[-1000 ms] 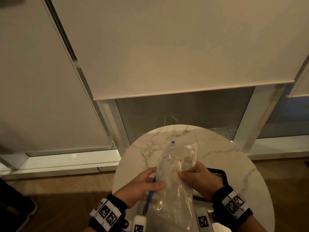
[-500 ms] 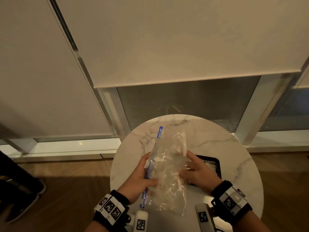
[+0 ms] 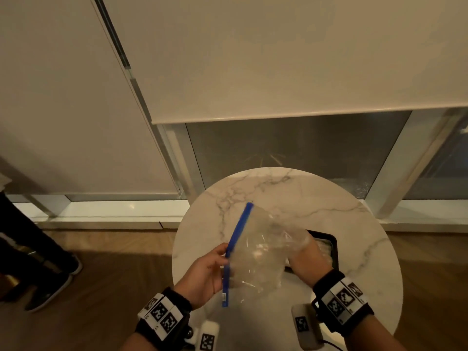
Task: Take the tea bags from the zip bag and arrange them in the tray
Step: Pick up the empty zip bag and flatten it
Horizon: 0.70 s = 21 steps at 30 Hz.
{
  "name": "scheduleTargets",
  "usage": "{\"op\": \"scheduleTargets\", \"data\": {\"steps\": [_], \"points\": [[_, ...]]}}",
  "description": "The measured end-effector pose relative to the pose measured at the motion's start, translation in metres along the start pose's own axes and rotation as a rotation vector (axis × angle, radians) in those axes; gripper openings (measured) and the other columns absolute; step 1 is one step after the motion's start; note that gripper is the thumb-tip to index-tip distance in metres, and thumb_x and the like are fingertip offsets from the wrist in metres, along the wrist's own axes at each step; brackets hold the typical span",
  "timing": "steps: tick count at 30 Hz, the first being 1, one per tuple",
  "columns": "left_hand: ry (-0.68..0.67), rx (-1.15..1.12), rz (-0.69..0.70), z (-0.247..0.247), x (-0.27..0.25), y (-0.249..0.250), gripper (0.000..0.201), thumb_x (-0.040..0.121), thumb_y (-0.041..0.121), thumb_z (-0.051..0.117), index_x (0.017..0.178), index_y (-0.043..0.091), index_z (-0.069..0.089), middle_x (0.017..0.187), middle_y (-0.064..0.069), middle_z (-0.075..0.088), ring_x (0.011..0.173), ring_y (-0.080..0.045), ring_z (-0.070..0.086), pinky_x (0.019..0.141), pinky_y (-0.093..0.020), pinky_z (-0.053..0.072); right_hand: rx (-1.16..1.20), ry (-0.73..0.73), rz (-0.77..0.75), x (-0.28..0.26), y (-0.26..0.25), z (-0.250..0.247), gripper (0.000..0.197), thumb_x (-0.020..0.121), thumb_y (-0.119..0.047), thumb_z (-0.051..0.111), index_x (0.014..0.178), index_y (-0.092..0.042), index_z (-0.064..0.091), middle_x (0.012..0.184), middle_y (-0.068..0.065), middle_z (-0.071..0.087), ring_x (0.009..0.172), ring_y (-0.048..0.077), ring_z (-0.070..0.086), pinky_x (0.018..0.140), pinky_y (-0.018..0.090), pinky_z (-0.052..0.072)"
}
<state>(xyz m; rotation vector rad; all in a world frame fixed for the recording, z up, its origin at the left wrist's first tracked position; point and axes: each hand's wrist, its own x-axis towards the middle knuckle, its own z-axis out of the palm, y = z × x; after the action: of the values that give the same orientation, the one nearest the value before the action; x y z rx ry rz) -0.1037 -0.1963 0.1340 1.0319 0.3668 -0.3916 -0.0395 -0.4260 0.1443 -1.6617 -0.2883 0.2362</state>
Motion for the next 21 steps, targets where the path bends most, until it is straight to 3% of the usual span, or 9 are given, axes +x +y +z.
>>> {"op": "scheduleTargets", "data": {"steps": [2, 4, 5, 7, 11, 13, 15, 19, 21], "points": [[-0.043, -0.070, -0.096, -0.001, -0.006, -0.002, 0.048, 0.093, 0.028, 0.045, 0.135, 0.010, 0.059, 0.120, -0.025, 0.059, 0.110, -0.045, 0.054, 0.098, -0.062, 0.045, -0.119, 0.030, -0.043, 0.003, 0.003, 0.007, 0.036, 0.085, 0.009, 0.060, 0.093, -0.024, 0.069, 0.088, -0.003, 0.072, 0.088, 0.009, 0.069, 0.073, 0.019, 0.055], [-0.073, -0.053, -0.197, -0.001, -0.009, -0.001, 0.067, 0.094, 0.068, 0.035, 0.132, 0.021, 0.064, 0.129, -0.025, 0.061, 0.119, -0.048, 0.057, 0.100, -0.064, 0.046, -0.225, 0.040, -0.071, 0.005, 0.008, 0.013, 0.042, 0.086, 0.002, 0.064, 0.097, -0.038, 0.062, 0.097, -0.010, 0.068, 0.093, 0.006, 0.065, 0.076, 0.015, 0.053], [-0.076, -0.055, -0.245, 0.000, -0.010, 0.001, 0.080, 0.086, 0.083, 0.029, 0.127, 0.025, 0.067, 0.131, -0.025, 0.062, 0.120, -0.049, 0.058, 0.098, -0.064, 0.047, -0.237, 0.027, -0.077, 0.005, 0.009, 0.016, 0.037, 0.087, -0.005, 0.065, 0.098, -0.040, 0.060, 0.101, -0.010, 0.067, 0.096, 0.007, 0.064, 0.080, 0.020, 0.054], [-0.089, -0.016, -0.272, 0.004, -0.012, 0.006, 0.088, 0.076, 0.091, 0.030, 0.128, 0.029, 0.063, 0.129, -0.025, 0.063, 0.117, -0.050, 0.060, 0.095, -0.064, 0.049, -0.245, -0.009, -0.115, 0.006, 0.010, 0.021, 0.024, 0.090, -0.019, 0.065, 0.106, -0.036, 0.062, 0.105, -0.010, 0.066, 0.099, 0.009, 0.064, 0.086, 0.031, 0.055], [-0.015, 0.247, -0.105, 0.008, -0.013, 0.014, 0.064, 0.080, 0.056, 0.074, 0.135, 0.043, 0.046, 0.127, -0.014, 0.066, 0.111, -0.048, 0.064, 0.090, -0.069, 0.050, -0.342, -0.090, -0.138, 0.009, 0.000, 0.017, 0.024, 0.087, -0.013, 0.067, 0.108, -0.024, 0.064, 0.102, -0.011, 0.067, 0.094, 0.005, 0.064, 0.084, 0.030, 0.055], [-0.014, 0.320, -0.015, 0.008, -0.015, 0.019, 0.056, 0.085, 0.039, 0.075, 0.129, 0.057, 0.045, 0.123, -0.010, 0.068, 0.111, -0.045, 0.065, 0.079, -0.063, 0.054, -0.340, -0.142, -0.109, 0.011, -0.003, 0.014, 0.026, 0.081, -0.011, 0.072, 0.103, -0.021, 0.065, 0.099, -0.008, 0.068, 0.091, 0.009, 0.066, 0.080, 0.035, 0.056], [-0.035, 0.377, 0.044, 0.006, -0.019, 0.024, 0.055, 0.089, 0.027, 0.073, 0.126, 0.059, 0.047, 0.120, -0.016, 0.067, 0.110, -0.047, 0.063, 0.073, -0.057, 0.055, -0.266, -0.171, -0.031, 0.013, 0.000, 0.017, 0.022, 0.080, -0.001, 0.068, 0.097, -0.014, 0.068, 0.099, -0.004, 0.068, 0.091, 0.015, 0.066, 0.078, 0.038, 0.056], [0.001, 0.425, 0.177, 0.002, -0.018, 0.025, 0.048, 0.091, -0.001, 0.064, 0.129, 0.027, 0.056, 0.116, -0.017, 0.070, 0.108, -0.041, 0.066, 0.092, -0.063, 0.052, 0.114, -0.169, 0.142, 0.017, 0.001, 0.022, 0.028, 0.081, 0.025, 0.042, 0.093, 0.013, 0.064, 0.099, 0.014, 0.061, 0.086, 0.026, 0.062, 0.073, 0.032, 0.053], [0.096, 0.402, 0.252, -0.001, -0.016, 0.025, 0.039, 0.089, -0.016, 0.053, 0.116, 0.011, 0.065, 0.109, -0.022, 0.070, 0.102, -0.038, 0.067, 0.092, -0.058, 0.054, 0.378, -0.197, 0.223, 0.016, -0.004, 0.023, 0.032, 0.088, 0.019, 0.043, 0.101, 0.008, 0.070, 0.109, 0.016, 0.066, 0.090, 0.029, 0.064, 0.075, 0.037, 0.053]]}}
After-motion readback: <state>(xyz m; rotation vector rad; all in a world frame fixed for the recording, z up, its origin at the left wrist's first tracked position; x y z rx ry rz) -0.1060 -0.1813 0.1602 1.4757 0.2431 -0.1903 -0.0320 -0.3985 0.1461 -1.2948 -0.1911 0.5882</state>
